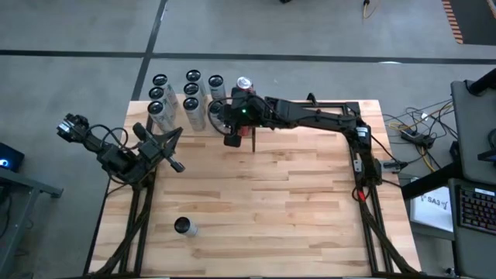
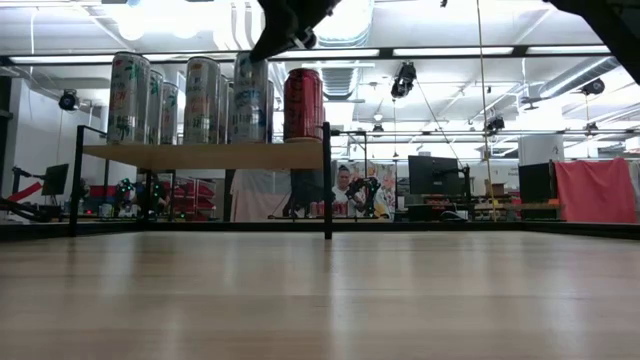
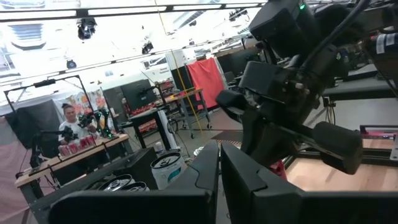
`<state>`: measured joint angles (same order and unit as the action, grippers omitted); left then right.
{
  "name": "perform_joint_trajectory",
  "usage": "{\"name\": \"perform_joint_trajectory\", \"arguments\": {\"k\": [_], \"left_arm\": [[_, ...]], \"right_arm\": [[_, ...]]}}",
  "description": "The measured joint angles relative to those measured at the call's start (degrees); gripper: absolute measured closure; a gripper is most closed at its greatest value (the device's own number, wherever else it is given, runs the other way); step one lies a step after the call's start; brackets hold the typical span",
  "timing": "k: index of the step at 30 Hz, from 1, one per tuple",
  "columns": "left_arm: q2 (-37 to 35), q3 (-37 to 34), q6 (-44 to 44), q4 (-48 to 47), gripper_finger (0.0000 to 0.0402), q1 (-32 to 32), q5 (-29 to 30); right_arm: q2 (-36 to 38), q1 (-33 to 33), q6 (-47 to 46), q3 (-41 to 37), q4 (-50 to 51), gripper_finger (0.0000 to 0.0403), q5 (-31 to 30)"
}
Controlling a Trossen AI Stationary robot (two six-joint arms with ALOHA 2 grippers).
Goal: Place canned beverage on shelf
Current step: Put the right white blue soda can on the shelf aligned with the other white blue soda can
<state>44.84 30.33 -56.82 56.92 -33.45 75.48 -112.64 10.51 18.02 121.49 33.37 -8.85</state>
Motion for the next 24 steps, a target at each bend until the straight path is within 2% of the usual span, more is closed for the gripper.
{"name": "perform_joint_trajectory", "arguments": {"k": [13,18,24], "left_arm": [[0.0,0.0,0.0,-1.0,0.0400,0.0,0.0],[0.0,0.0,0.0,-1.0,0.0400,0.0,0.0],[0.0,0.0,0.0,-1.4,0.0400,0.0,0.0]], "right_arm": [[0.0,1.3,0.2,-0.2,-2.5,0.0390,0.3],[0.0,1.3,-0.6,-0.2,-2.5,0.0390,7.2],[-1.9,1.5,-0.1,-0.3,-5.1,0.0390,7.3]]}}
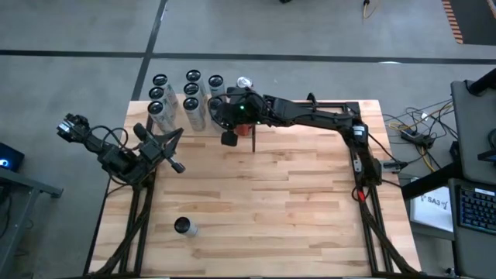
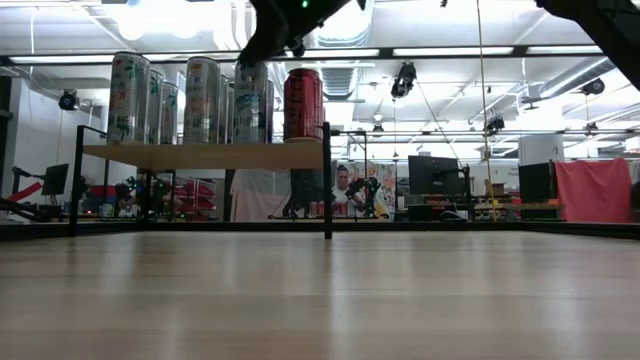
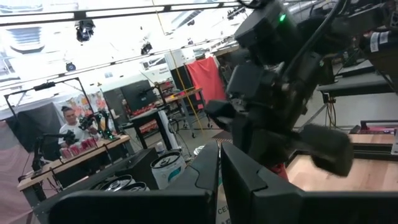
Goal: Place canned beverage on shelf
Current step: Put the right white blue soda can on the shelf aligned with the other white blue soda can, then put the white blue soda can on the shelf aligned with the other white blue soda can
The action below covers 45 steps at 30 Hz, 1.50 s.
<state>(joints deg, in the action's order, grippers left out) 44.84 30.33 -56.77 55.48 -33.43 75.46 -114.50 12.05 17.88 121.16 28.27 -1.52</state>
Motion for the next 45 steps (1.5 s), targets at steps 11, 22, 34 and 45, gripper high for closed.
{"name": "perform_joint_trajectory", "arguments": {"k": [11,22,34,45], "left_arm": [[0.0,0.0,0.0,-0.1,0.0400,0.0,0.0],[0.0,0.0,0.0,-0.1,0.0400,0.0,0.0],[0.0,0.0,0.0,-0.1,0.0400,0.0,0.0],[0.6,0.0,2.3,-0.5,0.0400,0.0,5.5]], "right_arm": [[-0.9,0.9,1.4,0.0,-0.9,0.0390,-4.5],[-0.9,2.0,2.4,0.0,-2.4,0.0391,-4.5],[-0.9,2.3,3.0,-0.1,-3.7,0.0391,-4.5],[2.9,-0.1,-0.4,3.7,1.4,0.0390,-4.6]]}}
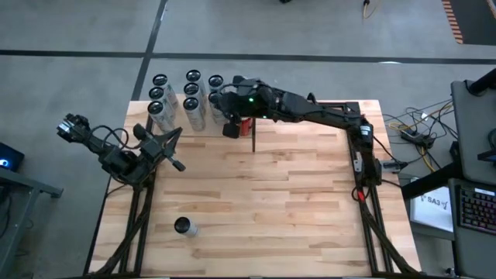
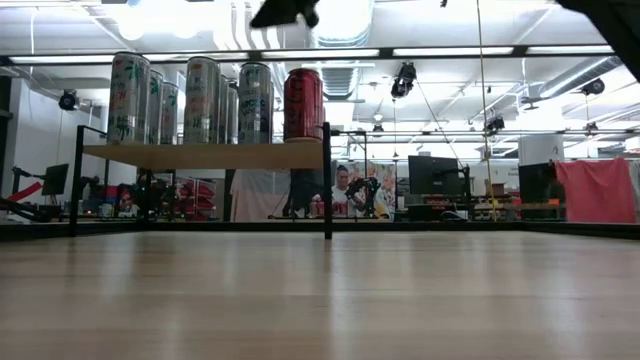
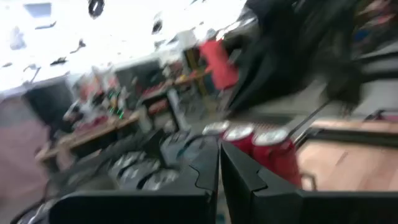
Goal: Place canned beverage on shelf
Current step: Put the white blue soda can on the shelf aligned with the other white blue soda can
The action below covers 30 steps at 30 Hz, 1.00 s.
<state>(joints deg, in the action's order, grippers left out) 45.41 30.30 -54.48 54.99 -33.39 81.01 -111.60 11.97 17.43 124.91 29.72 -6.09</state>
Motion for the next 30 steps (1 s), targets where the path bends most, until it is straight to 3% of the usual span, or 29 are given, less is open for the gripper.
{"name": "perform_joint_trajectory", "arguments": {"k": [5,17,24,30], "left_arm": [[2.8,0.0,1.9,-0.4,0.0400,-1.1,8.9],[13.4,5.4,4.6,-0.4,0.0400,-13.4,6.9],[15.6,5.7,10.8,-3.7,0.0400,-19.4,-15.8],[13.7,5.5,22.8,-20.0,0.0400,-20.9,-38.8]], "right_arm": [[3.3,-2.8,-4.6,1.8,7.0,0.0390,0.0],[9.1,-10.5,-14.9,3.0,20.9,0.0390,0.0],[9.3,-16.2,-17.4,2.4,24.4,0.0390,0.1],[9.6,-21.5,-20.4,2.3,25.7,0.0390,-0.2]]}}
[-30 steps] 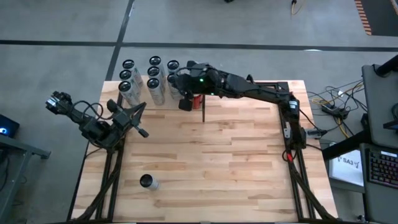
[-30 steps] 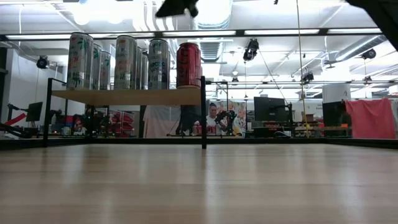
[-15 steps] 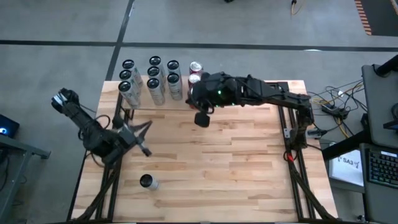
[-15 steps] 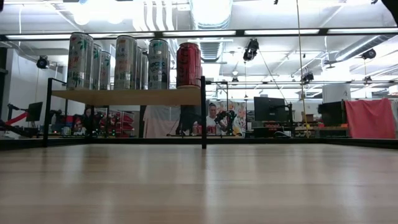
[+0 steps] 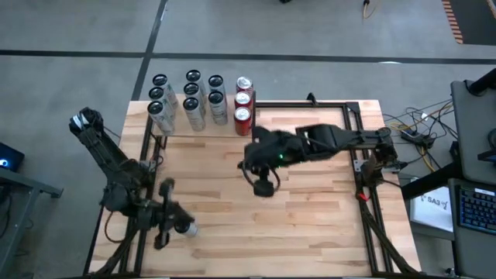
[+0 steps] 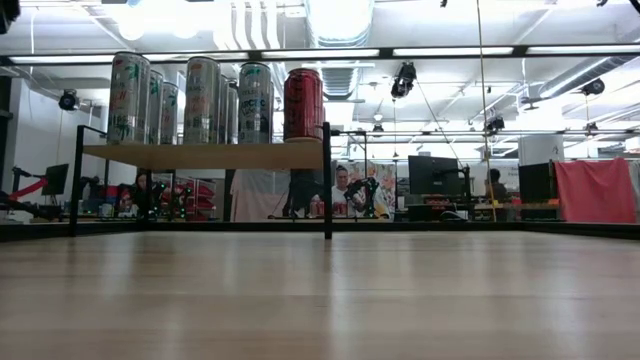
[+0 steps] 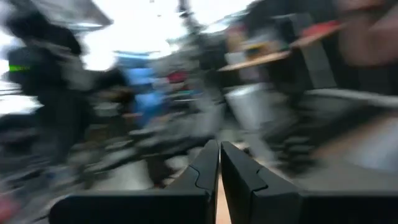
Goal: Place canned beverage on shelf
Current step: Put the white blue soda can on the shelf aligned with the other white blue soda can
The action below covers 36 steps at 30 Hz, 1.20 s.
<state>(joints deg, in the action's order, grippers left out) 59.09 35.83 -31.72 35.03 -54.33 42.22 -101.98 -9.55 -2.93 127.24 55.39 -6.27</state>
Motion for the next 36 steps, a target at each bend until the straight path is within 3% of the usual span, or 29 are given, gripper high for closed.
{"name": "perform_joint_trajectory", "arguments": {"k": [3,9,16,23,26,29,36], "left_arm": [[-0.8,0.0,7.7,-7.9,0.0400,0.4,-8.3],[-2.3,1.8,19.5,-11.7,0.0400,0.4,-2.7],[-3.4,12.5,46.2,-41.9,0.0400,0.4,-2.2],[2.3,25.1,71.7,-68.1,0.0388,-1.0,-4.7],[5.5,29.6,79.7,-78.1,0.0369,-1.3,-6.6],[9.1,32.6,82.0,-84.3,0.0340,-1.9,-8.3],[19.1,40.4,83.8,-96.3,0.0227,-2.0,-11.5]], "right_arm": [[0.0,-3.2,-0.2,-0.3,-0.3,0.0390,-3.1],[0.0,-8.7,-0.7,-2.4,-0.8,0.0390,-10.1],[0.0,-10.9,-4.3,-7.1,-0.9,0.0390,-10.4],[-0.1,-11.6,-7.5,-12.6,-3.0,0.0390,-10.3],[-0.1,-11.5,-8.3,-14.1,-3.5,0.0390,-10.3],[-0.1,-11.8,-8.4,-15.9,-5.1,0.0390,-10.3],[0.2,-12.2,-11.0,-19.7,-5.6,0.0390,-9.8]]}}
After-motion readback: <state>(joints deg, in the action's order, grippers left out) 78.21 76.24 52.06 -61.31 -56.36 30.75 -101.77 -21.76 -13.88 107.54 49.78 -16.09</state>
